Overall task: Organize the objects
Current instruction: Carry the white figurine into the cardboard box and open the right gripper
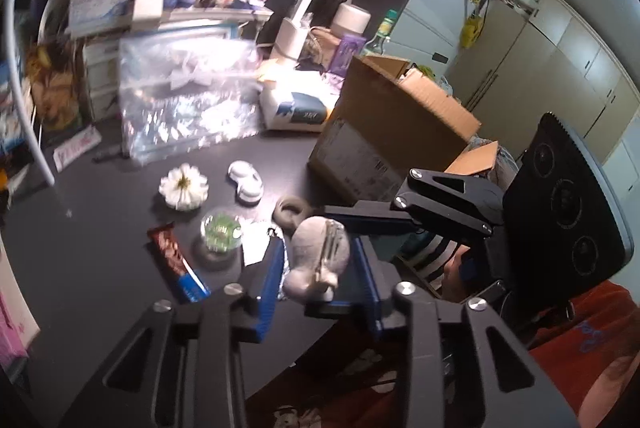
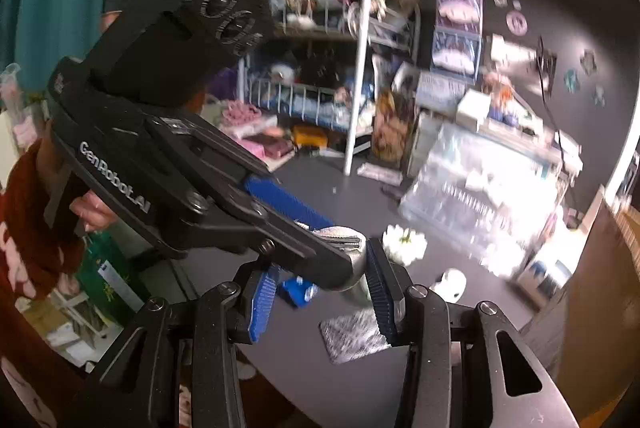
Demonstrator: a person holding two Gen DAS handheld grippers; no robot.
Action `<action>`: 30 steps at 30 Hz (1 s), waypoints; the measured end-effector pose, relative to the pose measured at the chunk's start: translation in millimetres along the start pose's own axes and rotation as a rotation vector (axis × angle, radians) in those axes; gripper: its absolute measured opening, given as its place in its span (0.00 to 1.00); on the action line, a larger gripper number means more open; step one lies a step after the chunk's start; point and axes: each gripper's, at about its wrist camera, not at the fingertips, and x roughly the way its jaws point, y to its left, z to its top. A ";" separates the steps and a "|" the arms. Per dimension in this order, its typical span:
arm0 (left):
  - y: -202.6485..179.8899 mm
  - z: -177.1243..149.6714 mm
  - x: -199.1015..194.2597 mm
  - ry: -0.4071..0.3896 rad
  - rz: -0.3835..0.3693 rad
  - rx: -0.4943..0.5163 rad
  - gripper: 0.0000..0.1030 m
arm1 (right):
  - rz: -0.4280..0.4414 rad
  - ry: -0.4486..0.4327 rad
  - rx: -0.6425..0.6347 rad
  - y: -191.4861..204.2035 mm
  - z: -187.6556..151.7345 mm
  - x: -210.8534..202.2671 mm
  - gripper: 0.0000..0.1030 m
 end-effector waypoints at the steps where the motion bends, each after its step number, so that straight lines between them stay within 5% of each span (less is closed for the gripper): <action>1: -3.5 5.0 -2.0 0.000 0.008 0.009 0.28 | -0.003 -0.007 -0.012 -1.0 4.2 -3.2 0.37; 14: -73.1 119.4 28.8 0.037 -0.023 0.178 0.23 | -0.198 -0.001 0.025 -71.6 42.4 -64.5 0.36; 27: -102.0 189.7 138.5 0.228 -0.076 0.165 0.23 | -0.309 0.260 0.222 -186.6 25.0 -78.9 0.36; 30: -106.0 190.7 145.7 0.240 -0.071 0.183 0.33 | -0.308 0.314 0.241 -195.0 18.5 -75.7 0.41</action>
